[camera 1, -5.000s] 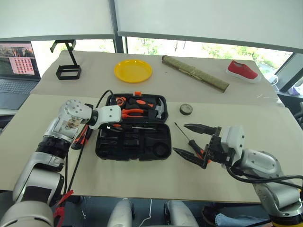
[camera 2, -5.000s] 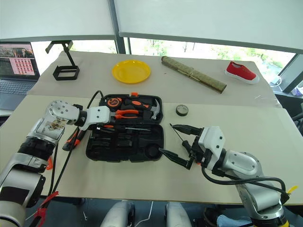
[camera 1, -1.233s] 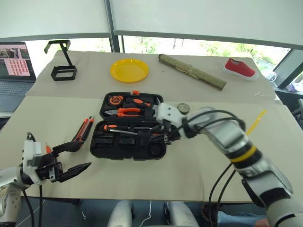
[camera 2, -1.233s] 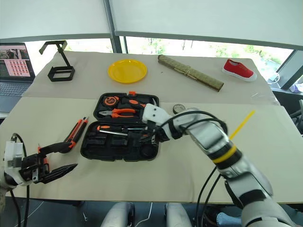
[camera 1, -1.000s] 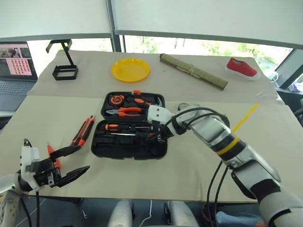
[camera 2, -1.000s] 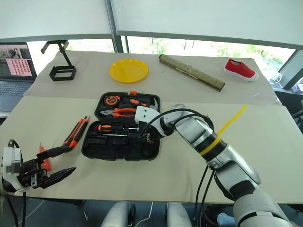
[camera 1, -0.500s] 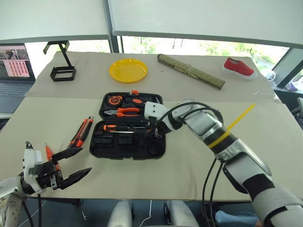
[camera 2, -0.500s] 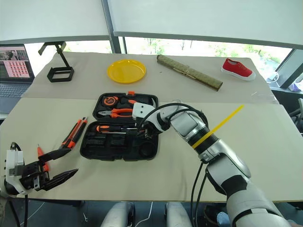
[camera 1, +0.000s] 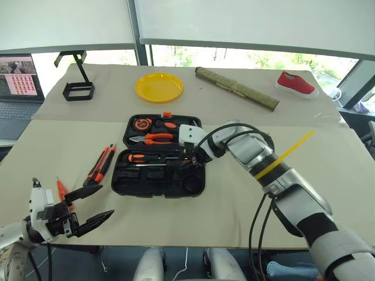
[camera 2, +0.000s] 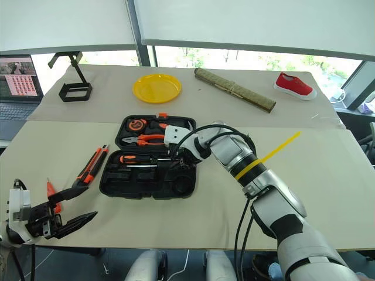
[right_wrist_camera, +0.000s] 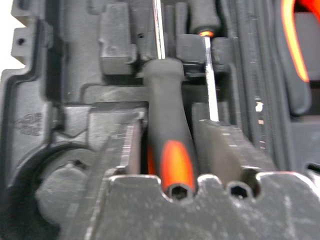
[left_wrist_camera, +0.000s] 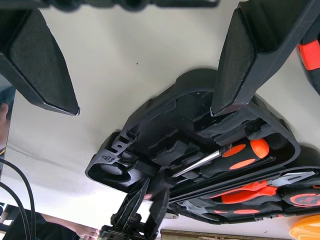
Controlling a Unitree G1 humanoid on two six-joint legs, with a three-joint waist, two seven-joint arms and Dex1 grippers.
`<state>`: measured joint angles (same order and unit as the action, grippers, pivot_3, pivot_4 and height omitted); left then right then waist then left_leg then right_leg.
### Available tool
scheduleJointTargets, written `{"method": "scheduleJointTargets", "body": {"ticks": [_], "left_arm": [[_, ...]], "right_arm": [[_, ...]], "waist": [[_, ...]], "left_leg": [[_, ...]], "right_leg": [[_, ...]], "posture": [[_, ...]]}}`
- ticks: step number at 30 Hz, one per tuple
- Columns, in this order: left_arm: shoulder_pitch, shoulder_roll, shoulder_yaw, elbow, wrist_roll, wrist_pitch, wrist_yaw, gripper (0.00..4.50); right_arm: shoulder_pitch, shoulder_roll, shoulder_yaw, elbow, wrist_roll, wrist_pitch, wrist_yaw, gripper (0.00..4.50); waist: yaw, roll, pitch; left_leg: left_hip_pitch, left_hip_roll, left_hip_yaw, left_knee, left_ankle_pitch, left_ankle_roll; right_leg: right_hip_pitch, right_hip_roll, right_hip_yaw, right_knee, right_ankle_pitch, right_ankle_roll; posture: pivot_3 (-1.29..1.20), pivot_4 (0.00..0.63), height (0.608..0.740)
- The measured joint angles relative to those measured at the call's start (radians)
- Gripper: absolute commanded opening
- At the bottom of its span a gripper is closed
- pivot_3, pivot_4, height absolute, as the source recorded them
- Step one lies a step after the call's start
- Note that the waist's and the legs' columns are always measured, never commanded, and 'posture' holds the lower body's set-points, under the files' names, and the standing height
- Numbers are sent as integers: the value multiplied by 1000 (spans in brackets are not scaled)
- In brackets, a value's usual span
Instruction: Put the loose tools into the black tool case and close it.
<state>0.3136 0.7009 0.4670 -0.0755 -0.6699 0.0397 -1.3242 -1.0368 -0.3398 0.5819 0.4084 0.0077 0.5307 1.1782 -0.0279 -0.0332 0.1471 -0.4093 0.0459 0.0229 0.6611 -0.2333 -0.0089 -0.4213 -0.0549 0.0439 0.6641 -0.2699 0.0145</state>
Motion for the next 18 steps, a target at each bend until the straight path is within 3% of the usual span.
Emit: {"method": "scheduleJointTargets", "body": {"ticks": [2,8,12,18], "left_arm": [[2,0,0,0,0,-3,0,4500],[4,-3,0,0,0,-14,3,4500],[-2,-12,0,0,0,-15,11,4500],[-25,-16,1,10,0,-15,23,4500]], "right_arm": [[0,-3,-5,-9,3,14,19,4379],[-8,-34,-112,-126,108,98,112,4446],[23,17,-232,-147,170,75,40,3442],[206,77,-234,-94,140,-77,-61,1381]], "waist": [[-1,0,0],[-2,0,0],[-6,0,0],[-11,0,0]], "left_leg": [[0,0,0,0,0,0],[-1,0,0,0,0,0],[0,1,0,-1,0,0],[-1,0,1,-1,0,0]], "right_leg": [[0,0,0,0,0,0],[0,0,0,0,0,0],[0,0,0,0,0,0],[-1,-1,0,0,0,0]], "posture": [[0,150,740],[0,150,740],[0,150,740],[0,150,740]]}}
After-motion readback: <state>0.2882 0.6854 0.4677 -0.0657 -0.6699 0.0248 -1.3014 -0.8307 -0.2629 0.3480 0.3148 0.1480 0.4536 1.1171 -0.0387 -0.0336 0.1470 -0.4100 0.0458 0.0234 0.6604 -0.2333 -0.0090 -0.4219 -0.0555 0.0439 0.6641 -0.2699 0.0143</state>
